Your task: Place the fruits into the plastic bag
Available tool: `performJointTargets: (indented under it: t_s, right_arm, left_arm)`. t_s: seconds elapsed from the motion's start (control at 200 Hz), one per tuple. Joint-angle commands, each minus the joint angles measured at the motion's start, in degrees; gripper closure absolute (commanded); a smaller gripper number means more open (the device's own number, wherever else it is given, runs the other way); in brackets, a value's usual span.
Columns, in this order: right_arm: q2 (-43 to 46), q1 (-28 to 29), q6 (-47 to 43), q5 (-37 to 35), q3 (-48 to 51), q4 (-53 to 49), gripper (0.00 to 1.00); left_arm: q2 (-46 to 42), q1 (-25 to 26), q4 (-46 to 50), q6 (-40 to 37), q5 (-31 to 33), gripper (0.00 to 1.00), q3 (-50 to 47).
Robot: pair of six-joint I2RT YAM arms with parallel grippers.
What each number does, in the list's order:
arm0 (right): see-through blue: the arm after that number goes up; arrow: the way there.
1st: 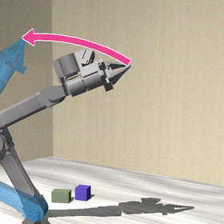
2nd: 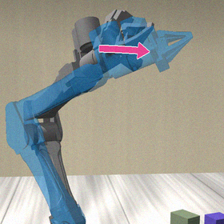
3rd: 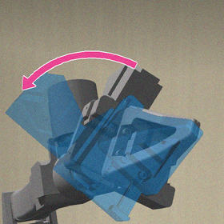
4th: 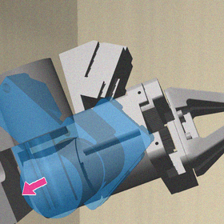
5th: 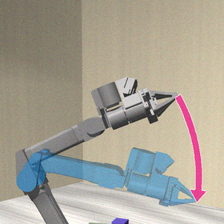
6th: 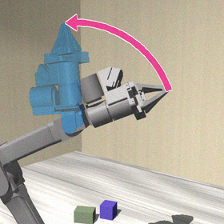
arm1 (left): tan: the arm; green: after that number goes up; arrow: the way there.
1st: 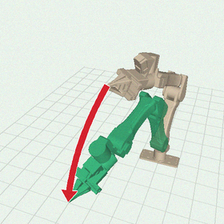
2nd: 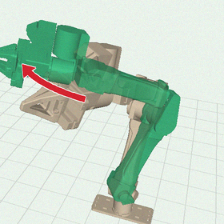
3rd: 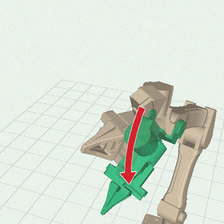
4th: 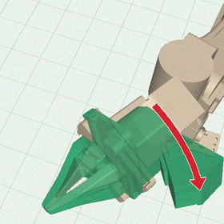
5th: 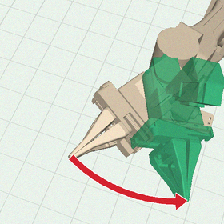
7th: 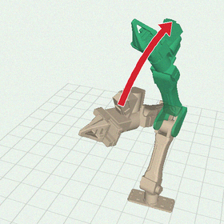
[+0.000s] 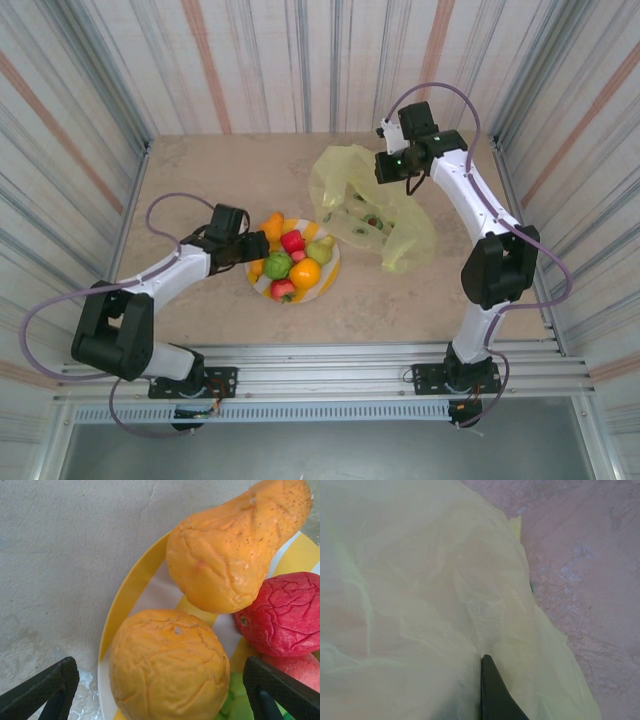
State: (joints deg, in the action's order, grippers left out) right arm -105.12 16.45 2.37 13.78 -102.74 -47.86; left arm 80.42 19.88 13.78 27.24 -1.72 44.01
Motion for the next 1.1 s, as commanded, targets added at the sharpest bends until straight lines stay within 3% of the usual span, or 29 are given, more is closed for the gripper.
performJointTargets:
  t_s: [0.0, 0.666, 1.097]
  right_arm:
    - [-0.61, -0.46, 0.07, 1.16, 0.61, 0.07, 1.0]
    - [-1.42, -0.89, 0.09, 1.97, 1.23, 0.58, 1.0]
    - [-1.79, -0.95, 0.09, 2.31, 0.88, 0.67, 1.0]
  left_arm:
    - [1.4, -0.19, -1.03, -0.37, -0.64, 0.11, 1.33]
    - [1.64, -1.66, -2.28, -0.18, -0.08, 0.2, -1.46]
    - [3.35, -1.43, -1.52, -1.14, -2.19, 0.19, 0.29]
